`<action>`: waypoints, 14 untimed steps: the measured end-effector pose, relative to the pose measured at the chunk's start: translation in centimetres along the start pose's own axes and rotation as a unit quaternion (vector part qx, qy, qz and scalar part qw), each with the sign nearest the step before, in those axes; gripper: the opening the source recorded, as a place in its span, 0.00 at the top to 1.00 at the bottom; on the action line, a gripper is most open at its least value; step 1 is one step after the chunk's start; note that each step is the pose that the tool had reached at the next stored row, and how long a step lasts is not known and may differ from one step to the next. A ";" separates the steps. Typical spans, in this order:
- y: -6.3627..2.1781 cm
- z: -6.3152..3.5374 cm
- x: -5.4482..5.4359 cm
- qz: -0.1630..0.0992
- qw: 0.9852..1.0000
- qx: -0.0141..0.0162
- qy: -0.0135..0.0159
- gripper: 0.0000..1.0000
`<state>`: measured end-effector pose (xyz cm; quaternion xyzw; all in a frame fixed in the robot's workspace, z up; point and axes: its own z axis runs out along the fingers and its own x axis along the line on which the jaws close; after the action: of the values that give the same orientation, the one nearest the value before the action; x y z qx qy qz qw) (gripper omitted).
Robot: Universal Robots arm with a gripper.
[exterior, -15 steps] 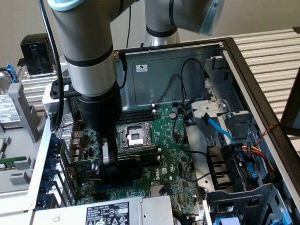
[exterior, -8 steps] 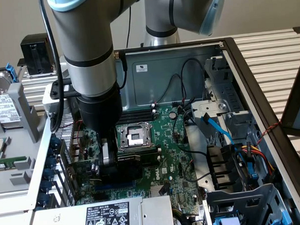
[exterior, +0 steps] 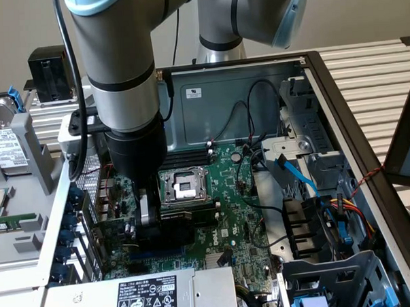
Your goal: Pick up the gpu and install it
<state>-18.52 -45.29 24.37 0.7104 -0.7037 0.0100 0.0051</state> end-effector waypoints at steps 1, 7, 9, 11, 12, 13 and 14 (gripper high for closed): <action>0.00 0.00 0.0 0.000 1.000 0.000 0.000 0.73; 0.01 0.01 0.0 -0.002 1.000 0.000 0.000 0.73; 0.01 0.01 0.0 -0.003 1.000 0.000 0.000 0.73; 0.01 0.02 0.0 -0.003 1.000 0.000 0.000 0.73; 0.01 0.02 0.0 -0.003 1.000 0.000 0.000 0.73; 0.01 0.02 0.0 -0.003 1.000 0.000 0.000 0.73; 0.01 0.03 0.0 -0.003 1.000 0.000 0.000 0.73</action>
<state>-18.54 -45.29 24.35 0.7127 -0.7014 0.0100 0.0051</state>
